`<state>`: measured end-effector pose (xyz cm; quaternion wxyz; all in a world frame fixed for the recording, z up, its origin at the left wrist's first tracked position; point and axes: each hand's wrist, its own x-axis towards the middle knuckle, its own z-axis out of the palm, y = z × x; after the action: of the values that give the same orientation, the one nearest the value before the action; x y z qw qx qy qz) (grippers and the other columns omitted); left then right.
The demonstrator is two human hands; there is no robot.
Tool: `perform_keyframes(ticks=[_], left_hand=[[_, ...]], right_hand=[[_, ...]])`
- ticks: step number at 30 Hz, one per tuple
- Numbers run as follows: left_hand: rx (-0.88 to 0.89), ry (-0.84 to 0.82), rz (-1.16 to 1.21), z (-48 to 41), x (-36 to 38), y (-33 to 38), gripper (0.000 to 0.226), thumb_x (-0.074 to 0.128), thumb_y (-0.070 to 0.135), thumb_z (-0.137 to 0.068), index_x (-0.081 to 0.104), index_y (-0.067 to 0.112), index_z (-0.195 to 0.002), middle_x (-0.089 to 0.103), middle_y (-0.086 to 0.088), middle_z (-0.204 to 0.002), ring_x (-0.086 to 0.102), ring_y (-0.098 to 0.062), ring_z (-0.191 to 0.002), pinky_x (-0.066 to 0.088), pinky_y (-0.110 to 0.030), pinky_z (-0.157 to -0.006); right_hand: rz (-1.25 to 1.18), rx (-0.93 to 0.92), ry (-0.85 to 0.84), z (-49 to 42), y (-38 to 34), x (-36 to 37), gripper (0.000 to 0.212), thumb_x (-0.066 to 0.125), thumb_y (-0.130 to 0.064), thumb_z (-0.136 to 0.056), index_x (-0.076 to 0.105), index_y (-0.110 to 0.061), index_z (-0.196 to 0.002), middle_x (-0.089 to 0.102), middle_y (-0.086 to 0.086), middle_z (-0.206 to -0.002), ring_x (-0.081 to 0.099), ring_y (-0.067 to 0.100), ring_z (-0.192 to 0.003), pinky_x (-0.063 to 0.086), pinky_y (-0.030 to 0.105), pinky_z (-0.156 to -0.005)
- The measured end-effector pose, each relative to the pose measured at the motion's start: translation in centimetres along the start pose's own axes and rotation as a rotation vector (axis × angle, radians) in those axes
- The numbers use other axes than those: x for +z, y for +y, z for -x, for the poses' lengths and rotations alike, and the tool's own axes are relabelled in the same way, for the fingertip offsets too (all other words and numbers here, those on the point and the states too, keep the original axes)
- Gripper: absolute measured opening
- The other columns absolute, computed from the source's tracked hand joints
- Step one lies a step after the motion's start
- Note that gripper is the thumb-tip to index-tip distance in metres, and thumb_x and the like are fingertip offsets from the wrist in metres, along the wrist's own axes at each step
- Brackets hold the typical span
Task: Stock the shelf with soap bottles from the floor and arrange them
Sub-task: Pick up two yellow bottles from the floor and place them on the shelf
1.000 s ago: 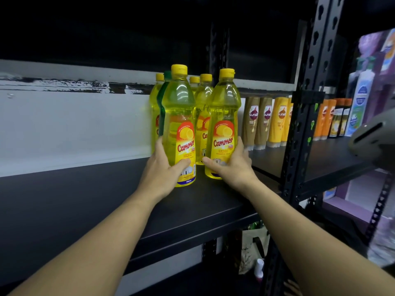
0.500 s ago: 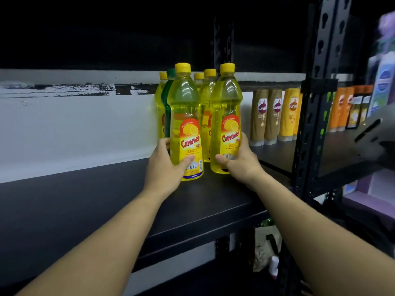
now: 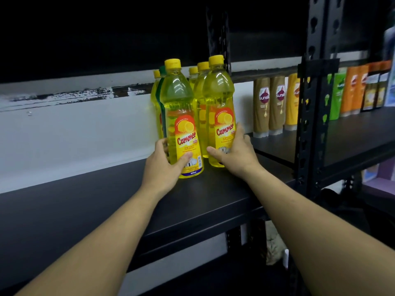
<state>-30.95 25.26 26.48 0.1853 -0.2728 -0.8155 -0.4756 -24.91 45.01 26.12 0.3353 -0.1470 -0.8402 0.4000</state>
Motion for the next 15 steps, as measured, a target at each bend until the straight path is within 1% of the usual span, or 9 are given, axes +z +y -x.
perform_keyframes(ticks=[2,3,6,9,11,13,15], left_hand=[[-0.006,-0.007,-0.008,-0.1,0.0,-0.1,0.072,0.07,0.051,-0.084,0.038,0.023,-0.142,0.059,0.001,-0.136,0.059,-0.008,-0.103,0.052,-0.027,-0.083],[-0.008,-0.011,-0.01,-0.1,0.0,-0.1,0.072,0.07,0.051,-0.084,0.038,0.023,-0.142,0.059,0.001,-0.137,0.059,-0.009,-0.103,0.052,-0.028,-0.083],[-0.02,-0.015,0.0,-0.1,0.0,0.0,0.073,0.071,0.051,-0.084,0.037,0.024,-0.142,0.059,0.002,-0.135,0.061,-0.009,-0.101,0.053,-0.027,-0.081],[-0.041,-0.007,0.022,0.3,-0.2,0.3,0.072,0.072,0.053,-0.082,0.04,0.025,-0.141,0.06,0.008,-0.123,0.063,-0.007,-0.094,0.052,-0.023,-0.076],[-0.063,0.007,0.02,0.7,-0.5,0.7,0.07,0.073,0.056,-0.08,0.045,0.025,-0.137,0.058,0.011,-0.116,0.065,-0.008,-0.093,0.049,-0.02,-0.073],[-0.095,0.014,-0.022,1.1,-0.7,0.9,0.069,0.072,0.06,-0.079,0.048,0.023,-0.133,0.059,0.011,-0.116,0.065,-0.011,-0.099,0.047,-0.021,-0.074],[-0.146,-0.01,-0.097,1.6,-1.1,0.9,0.073,0.068,0.065,-0.08,0.049,0.019,-0.133,0.06,0.005,-0.127,0.062,-0.018,-0.112,0.046,-0.026,-0.084]], right_hand=[[-0.018,-0.007,0.015,-0.2,0.1,0.1,0.099,0.077,-0.048,-0.081,0.015,-0.024,-0.154,0.043,0.009,-0.142,0.047,0.03,-0.13,0.045,0.049,-0.105],[-0.029,-0.006,0.01,-0.3,0.1,0.1,0.094,0.077,-0.045,-0.082,0.018,-0.023,-0.153,0.046,0.008,-0.14,0.05,0.029,-0.128,0.046,0.05,-0.104],[-0.049,-0.005,-0.008,-0.4,0.2,0.1,0.09,0.077,-0.04,-0.083,0.02,-0.024,-0.151,0.052,0.005,-0.136,0.055,0.027,-0.123,0.049,0.05,-0.101],[-0.068,0.002,0.003,-0.3,0.3,0.0,0.088,0.078,-0.04,-0.082,0.024,-0.023,-0.15,0.053,0.005,-0.134,0.055,0.027,-0.121,0.049,0.048,-0.101],[-0.049,-0.001,0.023,0.1,0.1,-0.2,0.087,0.078,-0.04,-0.083,0.026,-0.021,-0.15,0.051,0.008,-0.136,0.053,0.028,-0.123,0.047,0.045,-0.103],[-0.006,-0.004,0.053,0.7,-0.2,-0.5,0.084,0.075,-0.04,-0.085,0.028,-0.018,-0.15,0.046,0.01,-0.139,0.049,0.029,-0.126,0.043,0.04,-0.103],[0.029,-0.015,0.085,1.5,-0.8,-0.9,0.077,0.072,-0.04,-0.087,0.032,-0.018,-0.149,0.044,0.011,-0.139,0.047,0.031,-0.127,0.042,0.038,-0.102]])
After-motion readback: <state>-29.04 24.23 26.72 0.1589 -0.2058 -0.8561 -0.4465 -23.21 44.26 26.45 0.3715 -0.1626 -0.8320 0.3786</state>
